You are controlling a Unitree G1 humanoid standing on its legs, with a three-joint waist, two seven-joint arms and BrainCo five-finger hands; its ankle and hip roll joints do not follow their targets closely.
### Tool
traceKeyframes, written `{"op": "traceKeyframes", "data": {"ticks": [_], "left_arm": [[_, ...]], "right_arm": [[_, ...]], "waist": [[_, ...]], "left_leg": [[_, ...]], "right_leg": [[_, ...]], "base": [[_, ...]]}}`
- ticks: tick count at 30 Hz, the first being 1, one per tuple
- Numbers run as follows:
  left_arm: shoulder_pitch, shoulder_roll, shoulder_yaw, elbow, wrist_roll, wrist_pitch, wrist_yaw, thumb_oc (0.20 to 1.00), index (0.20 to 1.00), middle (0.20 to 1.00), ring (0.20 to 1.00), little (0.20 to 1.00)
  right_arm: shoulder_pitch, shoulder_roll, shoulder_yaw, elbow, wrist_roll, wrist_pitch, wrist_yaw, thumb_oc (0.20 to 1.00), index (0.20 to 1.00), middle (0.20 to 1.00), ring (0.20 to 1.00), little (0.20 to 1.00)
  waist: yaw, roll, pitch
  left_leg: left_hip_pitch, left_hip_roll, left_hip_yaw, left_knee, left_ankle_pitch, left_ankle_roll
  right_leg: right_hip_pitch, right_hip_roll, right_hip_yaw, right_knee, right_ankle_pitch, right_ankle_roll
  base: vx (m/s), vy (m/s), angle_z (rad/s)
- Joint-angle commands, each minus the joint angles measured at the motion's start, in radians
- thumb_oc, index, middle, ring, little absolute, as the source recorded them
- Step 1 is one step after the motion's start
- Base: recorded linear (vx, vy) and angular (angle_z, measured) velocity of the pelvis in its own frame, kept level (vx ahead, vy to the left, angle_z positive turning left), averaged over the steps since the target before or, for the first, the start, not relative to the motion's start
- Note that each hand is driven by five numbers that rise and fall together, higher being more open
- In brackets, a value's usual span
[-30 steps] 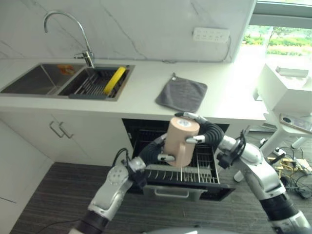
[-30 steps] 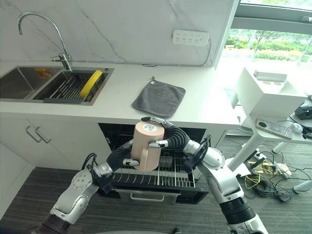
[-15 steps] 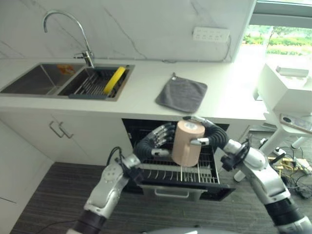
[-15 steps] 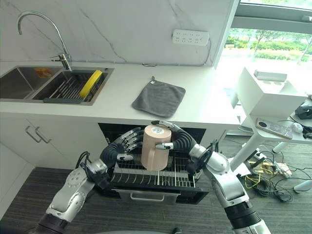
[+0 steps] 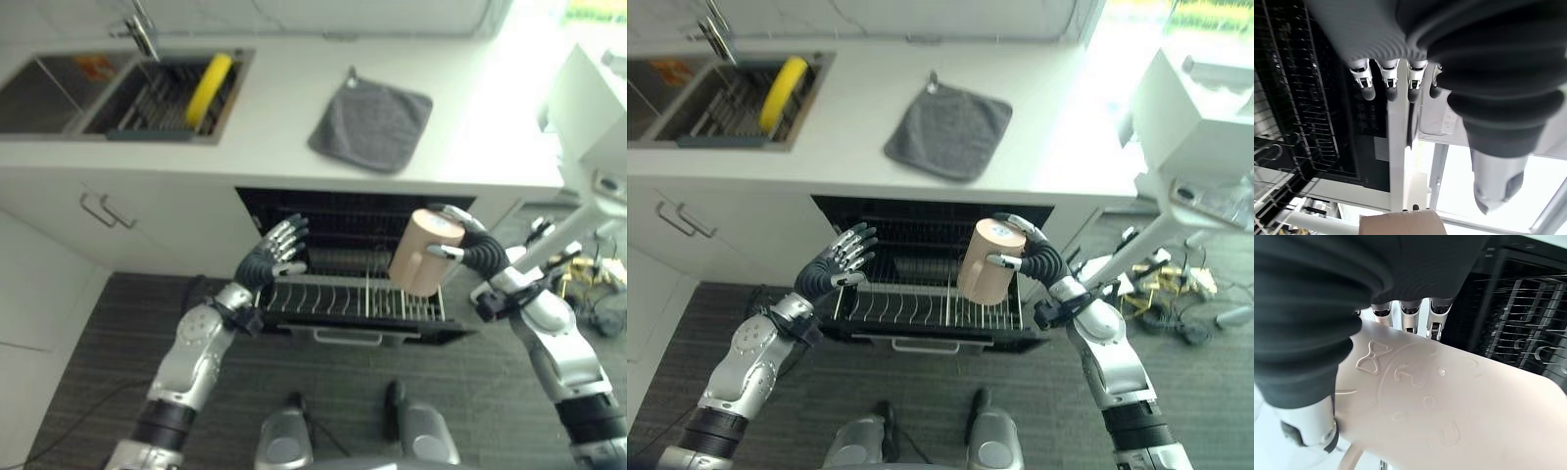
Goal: Place the dishes in the dishwasher.
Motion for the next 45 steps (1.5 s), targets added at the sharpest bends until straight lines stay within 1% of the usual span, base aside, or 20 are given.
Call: {"op": "traceKeyframes", "data": {"ticks": [1, 4, 7, 9, 11, 15, 16, 17, 20, 22, 24, 25, 26, 29, 30, 31, 33, 37, 41, 45], "left_arm": [[0.043, -0.034, 0.004, -0.068, 0.032, -0.010, 0.038, 1.000, 1.000, 1.000, 1.000, 1.000], [0.062, -0.038, -0.018, -0.067, 0.089, 0.012, 0.055, 1.000, 1.000, 1.000, 1.000, 1.000], [0.059, -0.022, -0.039, -0.070, 0.091, 0.024, 0.059, 1.000, 1.000, 1.000, 1.000, 1.000], [0.053, -0.023, -0.043, -0.091, 0.022, 0.068, 0.048, 1.000, 1.000, 1.000, 1.000, 1.000], [0.059, -0.021, -0.053, -0.101, 0.017, 0.072, 0.063, 1.000, 1.000, 1.000, 1.000, 1.000], [0.085, -0.004, -0.047, -0.113, 0.071, 0.080, 0.057, 1.000, 1.000, 1.000, 1.000, 1.000], [0.086, -0.003, -0.048, -0.112, 0.071, 0.081, 0.057, 1.000, 1.000, 1.000, 1.000, 1.000], [0.100, -0.008, -0.043, -0.115, 0.044, 0.107, 0.039, 1.000, 1.000, 1.000, 1.000, 1.000], [0.116, -0.018, -0.046, -0.116, 0.039, 0.101, 0.038, 1.000, 1.000, 1.000, 1.000, 1.000], [0.133, -0.024, -0.042, -0.116, 0.040, 0.080, 0.039, 1.000, 1.000, 1.000, 1.000, 1.000], [0.159, -0.030, -0.023, -0.127, 0.016, 0.042, 0.045, 1.000, 1.000, 1.000, 1.000, 1.000], [0.159, -0.030, -0.023, -0.127, 0.016, 0.042, 0.045, 1.000, 1.000, 1.000, 1.000, 1.000], [0.176, -0.039, 0.000, -0.139, 0.002, -0.021, 0.054, 1.000, 1.000, 1.000, 1.000, 1.000], [0.172, -0.049, 0.022, -0.161, -0.006, -0.097, 0.070, 1.000, 1.000, 1.000, 1.000, 1.000], [0.168, -0.051, 0.025, -0.163, -0.004, -0.121, 0.076, 1.000, 1.000, 1.000, 1.000, 1.000], [0.148, -0.055, 0.031, -0.166, -0.002, -0.173, 0.096, 1.000, 1.000, 1.000, 1.000, 1.000], [0.121, -0.062, 0.044, -0.172, -0.003, -0.237, 0.115, 1.000, 1.000, 1.000, 1.000, 1.000], [0.083, -0.077, 0.050, -0.175, 0.002, -0.263, 0.136, 1.000, 1.000, 1.000, 1.000, 1.000], [0.076, -0.092, 0.059, -0.169, 0.005, -0.239, 0.130, 1.000, 1.000, 1.000, 1.000, 1.000], [0.106, -0.096, 0.082, -0.161, 0.002, -0.209, 0.086, 1.000, 1.000, 1.000, 1.000, 1.000]], "right_arm": [[-0.022, 0.018, -0.041, -0.046, 0.040, -0.071, -0.066, 0.200, 0.200, 0.200, 0.200, 0.200], [0.006, 0.029, -0.034, -0.043, 0.036, -0.078, -0.112, 0.200, 0.200, 0.200, 0.200, 0.200], [-0.007, 0.023, -0.036, -0.047, 0.032, -0.080, -0.143, 0.200, 0.200, 0.200, 0.200, 0.200], [-0.029, 0.020, -0.032, -0.049, 0.024, -0.084, -0.167, 0.200, 0.200, 0.200, 0.200, 0.200], [-0.055, 0.015, -0.029, -0.046, 0.023, -0.090, -0.194, 0.200, 0.200, 0.200, 0.200, 0.200], [-0.044, 0.007, -0.034, -0.063, 0.029, -0.073, -0.199, 0.200, 0.200, 0.200, 0.200, 0.200], [-0.044, 0.006, -0.034, -0.063, 0.029, -0.072, -0.199, 0.200, 0.200, 0.200, 0.200, 0.200], [-0.026, 0.004, -0.040, -0.065, 0.038, -0.072, -0.193, 0.200, 0.200, 0.200, 0.200, 0.200], [-0.010, 0.015, -0.037, -0.060, 0.039, -0.069, -0.195, 0.200, 0.200, 0.200, 0.200, 0.200], [0.013, 0.032, -0.028, -0.053, 0.033, -0.076, -0.195, 0.200, 0.200, 0.200, 0.200, 0.200], [0.045, 0.051, -0.026, -0.050, 0.035, -0.093, -0.184, 0.200, 0.200, 0.200, 0.200, 0.200], [0.045, 0.051, -0.026, -0.050, 0.035, -0.093, -0.184, 0.200, 0.200, 0.200, 0.200, 0.200], [0.078, 0.067, -0.039, -0.053, 0.039, -0.110, -0.168, 0.200, 0.200, 0.200, 0.200, 0.200], [0.099, 0.070, -0.064, -0.057, 0.050, -0.128, -0.161, 0.200, 0.200, 0.200, 0.200, 0.200], [0.100, 0.072, -0.069, -0.056, 0.051, -0.136, -0.161, 0.200, 0.200, 0.200, 0.200, 0.200], [0.098, 0.079, -0.075, -0.059, 0.042, -0.154, -0.173, 0.200, 0.200, 0.200, 0.200, 0.200], [0.084, 0.085, -0.079, -0.066, 0.032, -0.168, -0.192, 0.200, 0.200, 0.200, 0.200, 0.200], [0.042, 0.088, -0.067, -0.071, 0.005, -0.151, -0.206, 0.200, 0.200, 0.200, 0.200, 0.200], [0.038, 0.099, -0.074, -0.084, -0.009, -0.118, -0.188, 0.200, 0.200, 0.200, 0.200, 0.200], [0.077, 0.112, -0.089, -0.105, -0.015, -0.085, -0.165, 0.200, 0.200, 0.200, 0.200, 0.200]], "waist": [[-0.004, -0.013, -0.077], [-0.006, -0.014, -0.056], [-0.007, -0.009, -0.028], [-0.006, -0.002, -0.003], [-0.007, 0.005, 0.027], [-0.008, 0.009, 0.033], [-0.008, 0.009, 0.033], [-0.009, 0.009, 0.029], [-0.008, 0.008, 0.022], [-0.007, 0.007, 0.009], [-0.006, 0.007, -0.011], [-0.006, 0.007, -0.011], [-0.005, 0.003, -0.044], [0.001, 0.000, -0.092], [0.001, -0.001, -0.099], [0.002, -0.004, -0.128], [0.007, -0.009, -0.172], [0.017, -0.013, -0.231], [0.016, -0.013, -0.262], [0.009, -0.016, -0.273]], "left_leg": [[0.056, 0.018, -0.089, 0.037, -0.049, 0.006], [0.010, 0.020, -0.109, 0.131, -0.093, 0.025], [-0.042, 0.011, -0.125, 0.182, -0.108, 0.036], [-0.061, 0.004, -0.130, 0.190, -0.104, 0.040], [-0.073, 0.006, -0.128, 0.196, -0.095, 0.039], [-0.063, 0.012, -0.119, 0.188, -0.084, 0.037], [-0.061, 0.013, -0.118, 0.187, -0.083, 0.037], [-0.051, 0.018, -0.113, 0.187, -0.080, 0.037], [-0.037, 0.020, -0.111, 0.182, -0.074, 0.036], [-0.004, 0.019, -0.103, 0.138, -0.054, 0.035], [0.051, 0.022, -0.077, 0.038, -0.010, 0.027], [0.051, 0.022, -0.077, 0.038, -0.010, 0.027], [0.109, 0.012, -0.056, -0.096, 0.051, 0.011], [0.174, -0.002, -0.043, -0.254, 0.113, -0.007], [0.190, -0.006, -0.042, -0.281, 0.122, -0.008], [0.219, -0.016, -0.037, -0.339, 0.136, -0.008], [0.255, -0.024, -0.028, -0.391, 0.140, -0.009], [0.310, -0.021, -0.010, -0.442, 0.130, -0.013], [0.355, -0.015, 0.004, -0.482, 0.128, -0.014], [0.384, -0.013, 0.012, -0.522, 0.136, -0.014]], "right_leg": [[0.106, -0.025, 0.005, 0.111, -0.126, 0.005], [0.061, -0.042, 0.023, 0.205, -0.154, -0.005], [0.006, -0.051, 0.039, 0.261, -0.165, -0.007], [-0.020, -0.056, 0.045, 0.277, -0.161, -0.004], [-0.034, -0.057, 0.052, 0.279, -0.152, 0.002], [-0.021, -0.054, 0.054, 0.266, -0.143, 0.004], [-0.020, -0.054, 0.054, 0.264, -0.142, 0.004], [-0.009, -0.053, 0.055, 0.259, -0.138, 0.005], [0.008, -0.049, 0.056, 0.248, -0.132, 0.004], [0.038, -0.043, 0.050, 0.206, -0.115, 0.007], [0.080, -0.033, 0.038, 0.126, -0.093, 0.018], [0.080, -0.033, 0.038, 0.126, -0.093, 0.018], [0.140, -0.013, 0.019, -0.011, -0.060, 0.028], [0.226, 0.003, -0.017, -0.176, -0.022, 0.036], [0.246, 0.006, -0.024, -0.208, -0.012, 0.037], [0.278, 0.010, -0.039, -0.267, 0.007, 0.043], [0.315, 0.017, -0.053, -0.325, 0.022, 0.048], [0.369, 0.024, -0.066, -0.395, 0.037, 0.051], [0.399, 0.026, -0.074, -0.417, 0.040, 0.057], [0.410, 0.028, -0.075, -0.438, 0.050, 0.061]], "base": [[0.11, 0.005, 0.10], [0.12, -0.011, 0.07], [0.00, 0.005, 0.01], [-0.04, 0.038, 0.03], [-0.02, 0.047, 0.02], [0.04, 0.020, 0.01], [0.13, 0.015, 0.00], [0.11, 0.001, 0.01], [0.09, 0.000, 0.01], [0.10, 0.006, -0.01], [0.07, 0.010, -0.09], [0.03, 0.003, -0.19], [0.01, -0.011, -0.18], [-0.05, -0.018, 0.04], [-0.13, -0.019, 0.17], [-0.16, -0.022, 0.18], [-0.14, -0.027, 0.18], [-0.03, -0.007, 0.10], [0.04, -0.001, -0.05], [0.13, -0.014, -0.04]]}}
